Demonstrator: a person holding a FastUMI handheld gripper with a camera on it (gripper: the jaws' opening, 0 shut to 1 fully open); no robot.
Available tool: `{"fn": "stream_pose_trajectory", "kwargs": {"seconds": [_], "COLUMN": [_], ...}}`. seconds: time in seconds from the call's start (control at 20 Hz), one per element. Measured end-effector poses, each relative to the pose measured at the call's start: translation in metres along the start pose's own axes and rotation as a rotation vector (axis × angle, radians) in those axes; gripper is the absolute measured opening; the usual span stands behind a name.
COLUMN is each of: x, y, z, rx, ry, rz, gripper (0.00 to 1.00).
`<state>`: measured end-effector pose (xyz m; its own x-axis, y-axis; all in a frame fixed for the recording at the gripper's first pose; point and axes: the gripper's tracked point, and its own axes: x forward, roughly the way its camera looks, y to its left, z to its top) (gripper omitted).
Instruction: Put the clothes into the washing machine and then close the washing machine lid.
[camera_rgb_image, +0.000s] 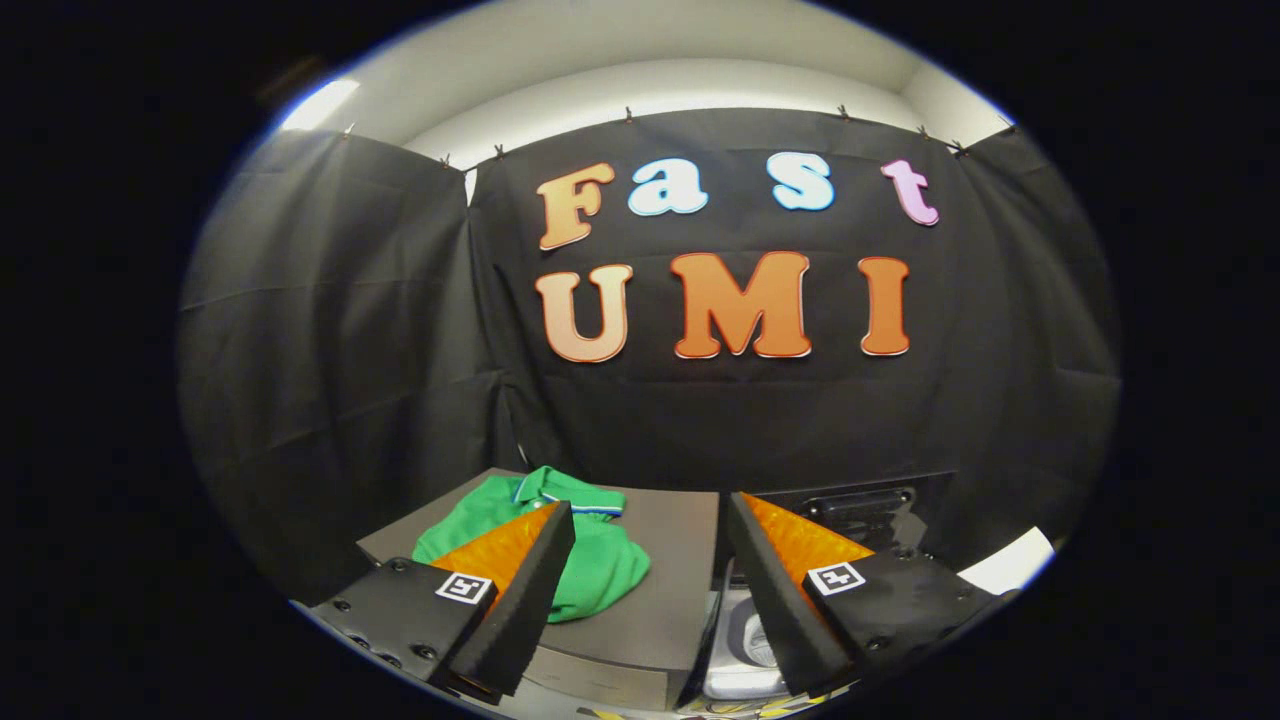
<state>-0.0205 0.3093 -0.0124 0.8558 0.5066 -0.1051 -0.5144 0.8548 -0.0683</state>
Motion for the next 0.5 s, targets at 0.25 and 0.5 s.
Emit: {"fn": "stream_pose_trajectory", "kwargs": {"seconds": [0.25, 0.5], "x": [0.021, 0.040], "y": [0.054, 0.079], "z": [-0.009, -0.015], "rx": [-0.032, -0.061], "ry": [0.041, 0.063], "rz": [0.090, 0.117], "gripper": [0.99, 0.99]}}
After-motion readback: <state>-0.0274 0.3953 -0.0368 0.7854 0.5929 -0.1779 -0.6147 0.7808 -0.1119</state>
